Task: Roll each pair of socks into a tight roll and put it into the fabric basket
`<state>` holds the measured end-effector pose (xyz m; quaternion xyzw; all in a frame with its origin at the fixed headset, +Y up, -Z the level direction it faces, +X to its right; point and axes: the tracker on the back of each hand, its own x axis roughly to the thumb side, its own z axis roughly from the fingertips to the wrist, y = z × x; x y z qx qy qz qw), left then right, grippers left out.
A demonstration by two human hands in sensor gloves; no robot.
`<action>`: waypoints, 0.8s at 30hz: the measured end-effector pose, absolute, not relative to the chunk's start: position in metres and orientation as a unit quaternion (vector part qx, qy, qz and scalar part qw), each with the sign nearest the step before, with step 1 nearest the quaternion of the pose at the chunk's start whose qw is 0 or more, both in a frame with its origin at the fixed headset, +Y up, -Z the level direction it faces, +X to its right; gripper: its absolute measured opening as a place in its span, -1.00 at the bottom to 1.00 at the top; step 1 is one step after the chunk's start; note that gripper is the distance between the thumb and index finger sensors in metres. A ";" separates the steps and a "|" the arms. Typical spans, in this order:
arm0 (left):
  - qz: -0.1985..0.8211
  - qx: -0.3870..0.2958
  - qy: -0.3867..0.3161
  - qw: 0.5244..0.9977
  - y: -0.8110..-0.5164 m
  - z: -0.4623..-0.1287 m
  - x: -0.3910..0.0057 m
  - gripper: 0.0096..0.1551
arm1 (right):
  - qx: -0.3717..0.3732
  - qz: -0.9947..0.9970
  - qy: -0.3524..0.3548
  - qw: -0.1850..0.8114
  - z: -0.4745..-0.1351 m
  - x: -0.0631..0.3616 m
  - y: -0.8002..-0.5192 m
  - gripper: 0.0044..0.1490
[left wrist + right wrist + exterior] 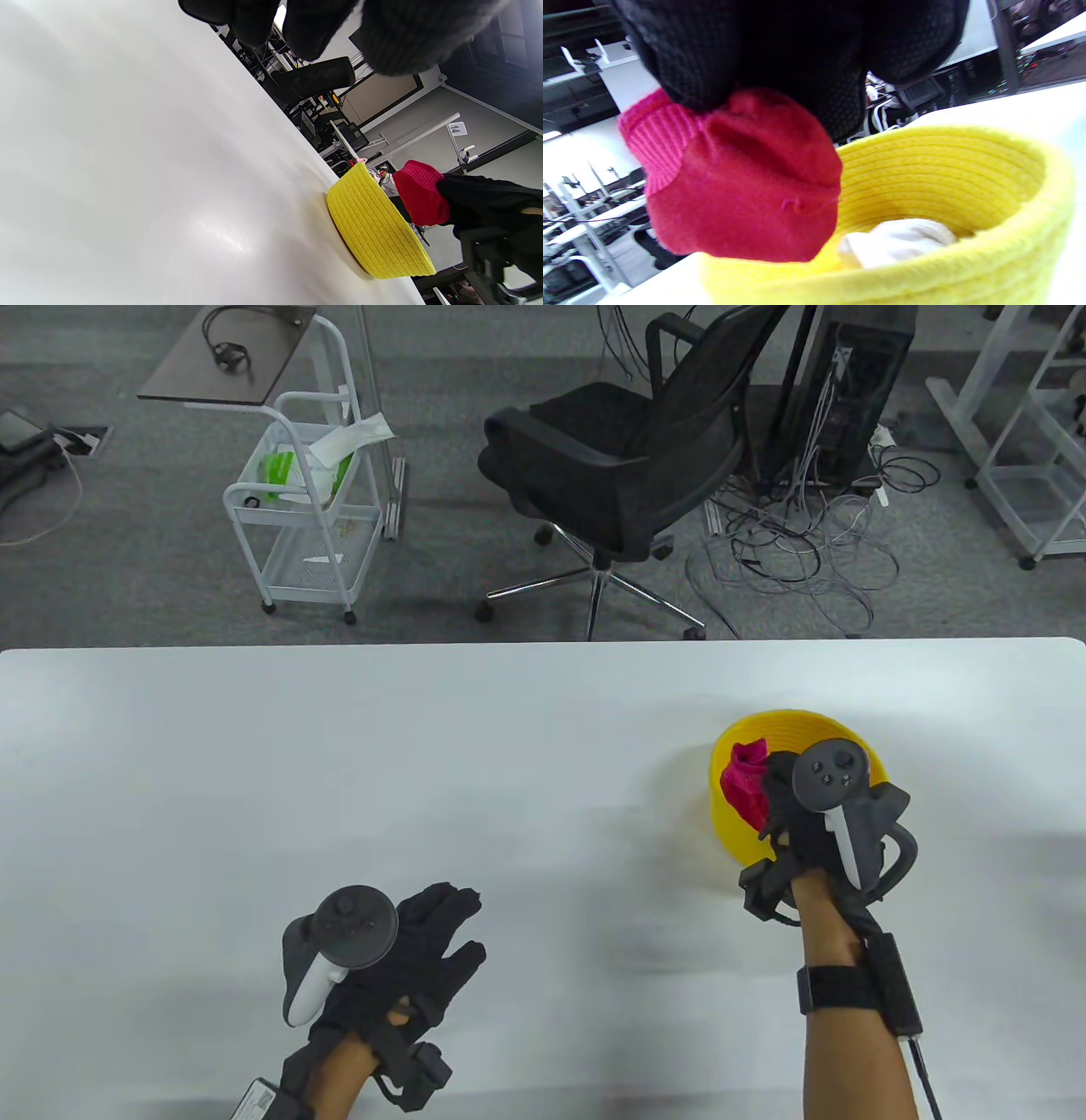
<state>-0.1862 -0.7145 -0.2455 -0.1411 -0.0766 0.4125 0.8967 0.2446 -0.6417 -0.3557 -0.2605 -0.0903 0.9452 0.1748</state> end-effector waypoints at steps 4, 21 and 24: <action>0.413 -0.144 -0.075 0.896 -0.714 -0.246 -0.186 -0.17 | -0.281 0.942 -0.080 0.165 -0.363 0.250 -0.659 -0.49; 0.415 -0.153 -0.065 0.894 -0.715 -0.247 -0.187 -0.13 | -0.182 0.947 -0.015 0.265 -0.354 0.236 -0.671 -0.08; 0.416 -0.152 -0.064 0.894 -0.715 -0.247 -0.188 -0.11 | -0.137 0.938 -0.007 0.318 -0.344 0.224 -0.663 0.02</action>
